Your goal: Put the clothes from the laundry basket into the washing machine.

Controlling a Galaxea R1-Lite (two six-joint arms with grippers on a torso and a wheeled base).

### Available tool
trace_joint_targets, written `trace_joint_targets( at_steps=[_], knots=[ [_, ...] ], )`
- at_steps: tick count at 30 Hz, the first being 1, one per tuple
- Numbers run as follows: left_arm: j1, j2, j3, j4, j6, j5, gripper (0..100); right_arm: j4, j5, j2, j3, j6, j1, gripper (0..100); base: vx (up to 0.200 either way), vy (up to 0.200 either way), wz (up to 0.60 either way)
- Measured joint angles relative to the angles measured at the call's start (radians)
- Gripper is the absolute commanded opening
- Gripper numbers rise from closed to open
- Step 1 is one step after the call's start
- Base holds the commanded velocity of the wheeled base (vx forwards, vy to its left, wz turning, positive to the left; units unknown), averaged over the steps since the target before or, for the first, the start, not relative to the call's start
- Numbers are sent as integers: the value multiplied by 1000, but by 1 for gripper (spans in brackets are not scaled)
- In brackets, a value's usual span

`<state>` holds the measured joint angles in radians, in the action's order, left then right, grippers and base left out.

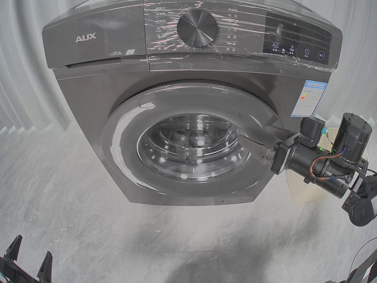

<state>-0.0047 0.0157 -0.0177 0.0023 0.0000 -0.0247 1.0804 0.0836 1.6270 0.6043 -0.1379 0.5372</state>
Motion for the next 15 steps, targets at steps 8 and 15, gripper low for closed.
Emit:
trace_joint_targets(
  at_steps=[8, 15],
  knots=[
    [0, 0, 0, 0, -1, 0, 100, -4, -67, 8, 46, -1, -2, 100, 0, 0, 0],
    [1, 0, 0, 0, -4, 0, 100, 47, -93, -29, -27, 16, 14, 100, 0, 0, 0]
  ],
)
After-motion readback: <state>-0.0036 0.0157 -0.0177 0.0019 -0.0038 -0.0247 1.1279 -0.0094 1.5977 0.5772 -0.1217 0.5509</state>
